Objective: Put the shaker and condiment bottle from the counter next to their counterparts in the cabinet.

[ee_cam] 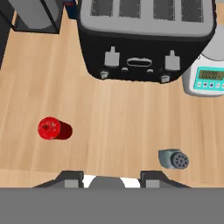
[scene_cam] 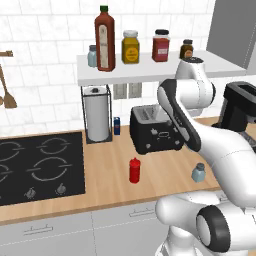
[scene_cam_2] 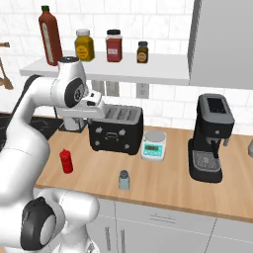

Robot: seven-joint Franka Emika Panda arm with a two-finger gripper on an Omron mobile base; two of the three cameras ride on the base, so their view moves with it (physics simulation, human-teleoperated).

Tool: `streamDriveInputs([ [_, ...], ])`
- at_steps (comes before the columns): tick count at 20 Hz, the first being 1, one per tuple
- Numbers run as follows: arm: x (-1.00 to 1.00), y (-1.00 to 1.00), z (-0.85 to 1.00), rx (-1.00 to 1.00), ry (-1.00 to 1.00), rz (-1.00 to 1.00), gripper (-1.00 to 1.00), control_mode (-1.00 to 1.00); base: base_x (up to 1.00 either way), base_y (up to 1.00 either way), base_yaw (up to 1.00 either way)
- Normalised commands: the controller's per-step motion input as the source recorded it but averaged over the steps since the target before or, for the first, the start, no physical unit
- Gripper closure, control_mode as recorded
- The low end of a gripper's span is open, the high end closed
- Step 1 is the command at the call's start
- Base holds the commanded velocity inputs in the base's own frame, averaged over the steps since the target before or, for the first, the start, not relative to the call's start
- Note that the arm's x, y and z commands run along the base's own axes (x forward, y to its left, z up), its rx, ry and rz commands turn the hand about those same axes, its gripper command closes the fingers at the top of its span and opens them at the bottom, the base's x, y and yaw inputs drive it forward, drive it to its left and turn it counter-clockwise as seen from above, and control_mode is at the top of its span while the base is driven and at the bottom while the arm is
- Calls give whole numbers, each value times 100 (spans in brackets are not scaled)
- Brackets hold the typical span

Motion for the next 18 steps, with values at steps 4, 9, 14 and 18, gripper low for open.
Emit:
streamDriveInputs([
  [4,-3,-20,-1,0,-6,8,-100,-100,0,0,0],
  [9,-32,-44,-36,0,-11,23,-100,-100,0,0,0],
  [14,-52,-78,-34,6,-19,35,-100,-100,0,0,0],
  [18,-42,-100,-51,13,-17,41,-100,-100,0,0,0],
])
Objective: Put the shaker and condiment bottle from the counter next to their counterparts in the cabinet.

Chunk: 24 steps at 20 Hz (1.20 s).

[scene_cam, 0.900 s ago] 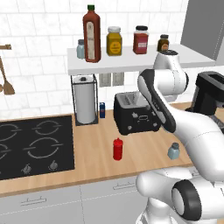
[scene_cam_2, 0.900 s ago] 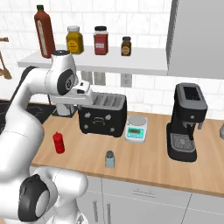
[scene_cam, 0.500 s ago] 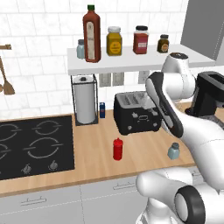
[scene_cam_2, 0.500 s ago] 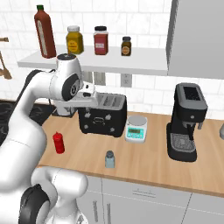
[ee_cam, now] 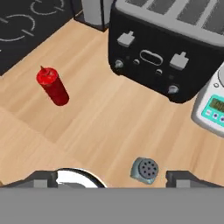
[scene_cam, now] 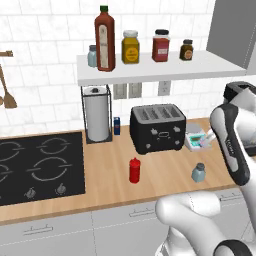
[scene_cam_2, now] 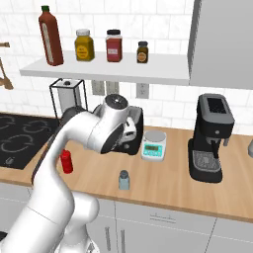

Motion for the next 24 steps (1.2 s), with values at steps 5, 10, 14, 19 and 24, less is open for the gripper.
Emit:
streamDriveInputs([
  [5,-20,-98,-79,18,-10,39,-100,-100,0,0,0],
  [10,0,-75,-52,16,-7,18,-100,-100,0,0,0],
  [14,-2,-35,-10,6,-9,8,-100,-100,0,0,0],
  [19,0,-1,-16,1,-6,9,-100,-100,0,0,0],
  [24,0,12,-38,-4,0,10,-100,-100,0,0,0],
])
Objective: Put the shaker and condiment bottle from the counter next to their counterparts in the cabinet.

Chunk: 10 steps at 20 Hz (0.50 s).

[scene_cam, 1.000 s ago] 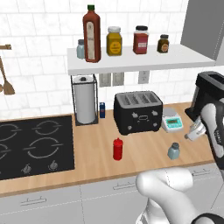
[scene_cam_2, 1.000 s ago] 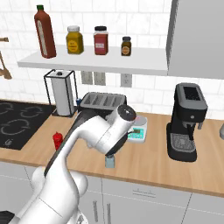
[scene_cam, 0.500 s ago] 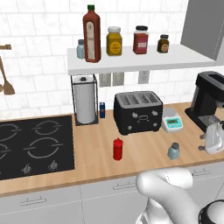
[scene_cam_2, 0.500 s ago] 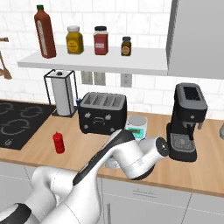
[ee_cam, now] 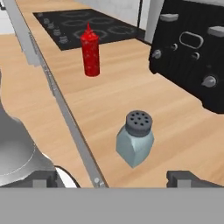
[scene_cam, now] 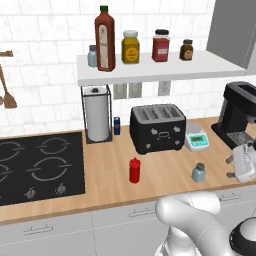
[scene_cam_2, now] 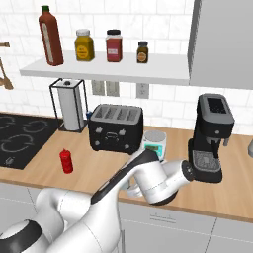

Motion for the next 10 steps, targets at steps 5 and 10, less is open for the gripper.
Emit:
streamDriveInputs([
  [5,8,15,-15,1,0,4,-100,-100,0,0,0],
  [10,10,16,-7,5,0,0,-100,-100,0,0,0],
])
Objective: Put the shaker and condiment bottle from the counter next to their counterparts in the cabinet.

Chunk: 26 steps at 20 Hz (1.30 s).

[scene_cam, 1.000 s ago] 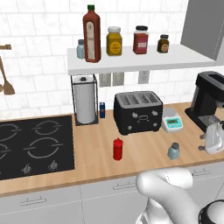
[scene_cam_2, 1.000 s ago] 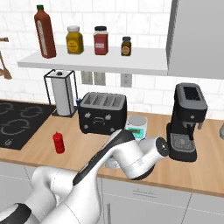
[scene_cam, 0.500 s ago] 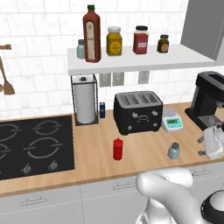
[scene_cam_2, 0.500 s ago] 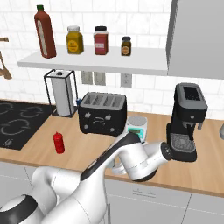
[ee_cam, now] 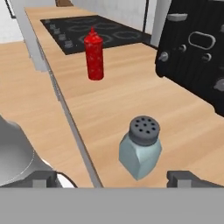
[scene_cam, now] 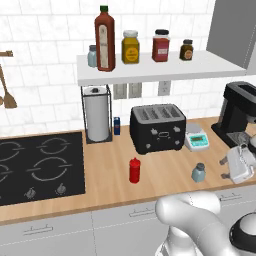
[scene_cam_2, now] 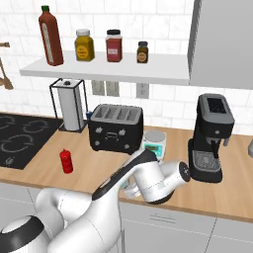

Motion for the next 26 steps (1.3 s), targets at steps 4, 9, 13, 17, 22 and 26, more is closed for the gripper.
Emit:
streamDriveInputs([
  [4,10,15,-16,1,0,0,-100,-100,0,0,0],
  [9,19,14,-14,0,0,0,-100,-100,0,0,0],
  [13,25,7,-14,0,0,1,-100,-100,0,0,0],
  [17,24,0,-23,1,0,2,-100,-100,0,0,0],
  [22,19,0,-16,4,0,4,-100,-100,0,0,0],
  [26,20,0,-6,5,0,3,-100,-100,0,0,0],
])
